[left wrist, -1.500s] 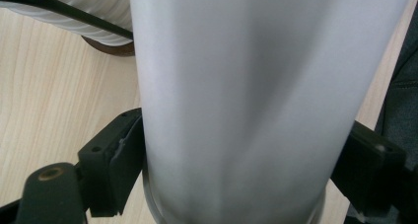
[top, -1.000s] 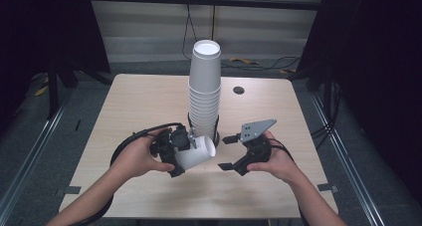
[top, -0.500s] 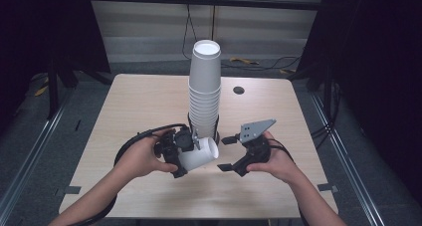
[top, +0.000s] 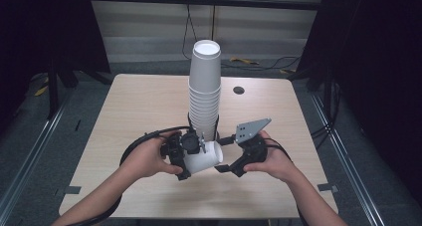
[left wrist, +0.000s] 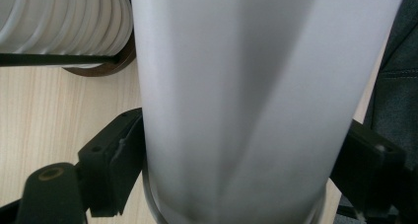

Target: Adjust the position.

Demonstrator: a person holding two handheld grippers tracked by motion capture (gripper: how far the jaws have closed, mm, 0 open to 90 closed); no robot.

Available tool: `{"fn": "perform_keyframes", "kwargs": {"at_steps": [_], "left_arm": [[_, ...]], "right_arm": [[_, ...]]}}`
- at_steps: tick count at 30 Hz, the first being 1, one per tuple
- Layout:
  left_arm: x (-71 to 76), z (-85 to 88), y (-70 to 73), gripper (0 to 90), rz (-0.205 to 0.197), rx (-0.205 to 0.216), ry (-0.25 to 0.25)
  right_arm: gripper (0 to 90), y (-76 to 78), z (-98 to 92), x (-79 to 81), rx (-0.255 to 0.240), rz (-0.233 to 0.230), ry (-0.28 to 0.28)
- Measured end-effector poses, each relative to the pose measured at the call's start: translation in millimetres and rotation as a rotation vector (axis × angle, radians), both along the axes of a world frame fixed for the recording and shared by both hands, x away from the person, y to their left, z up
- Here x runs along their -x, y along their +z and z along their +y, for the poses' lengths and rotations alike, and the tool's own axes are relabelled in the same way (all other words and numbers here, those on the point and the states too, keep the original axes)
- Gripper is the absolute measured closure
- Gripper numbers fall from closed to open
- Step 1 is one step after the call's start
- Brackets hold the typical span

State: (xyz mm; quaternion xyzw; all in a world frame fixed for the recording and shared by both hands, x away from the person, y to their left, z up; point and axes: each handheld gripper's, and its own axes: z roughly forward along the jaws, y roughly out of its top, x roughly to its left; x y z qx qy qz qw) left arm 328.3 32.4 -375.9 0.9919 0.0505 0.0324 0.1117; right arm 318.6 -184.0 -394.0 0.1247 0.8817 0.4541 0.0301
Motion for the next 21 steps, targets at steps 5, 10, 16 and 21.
{"fn": "perform_keyframes", "kwargs": {"at_steps": [5, 10, 16, 21], "left_arm": [[1.0, -3.7, 1.3, 16.1, 0.0, 0.01, -0.011], [2.6, -8.1, 1.4, 16.1, 0.002, 0.014, -0.03], [3.9, -14.7, 1.7, 16.1, 0.002, 0.018, -0.04], [3.4, -18.4, 3.3, 16.1, -0.001, 0.019, -0.054]], "right_arm": [[14.7, 1.2, 1.2, -0.8, -0.013, 0.005, 0.002], [14.7, 0.6, 3.6, -1.0, -0.006, 0.014, 0.012], [14.9, -0.6, 5.3, -1.2, -0.012, 0.028, 0.022], [19.4, -2.3, 6.1, -0.8, -0.012, 0.039, 0.033]]}}
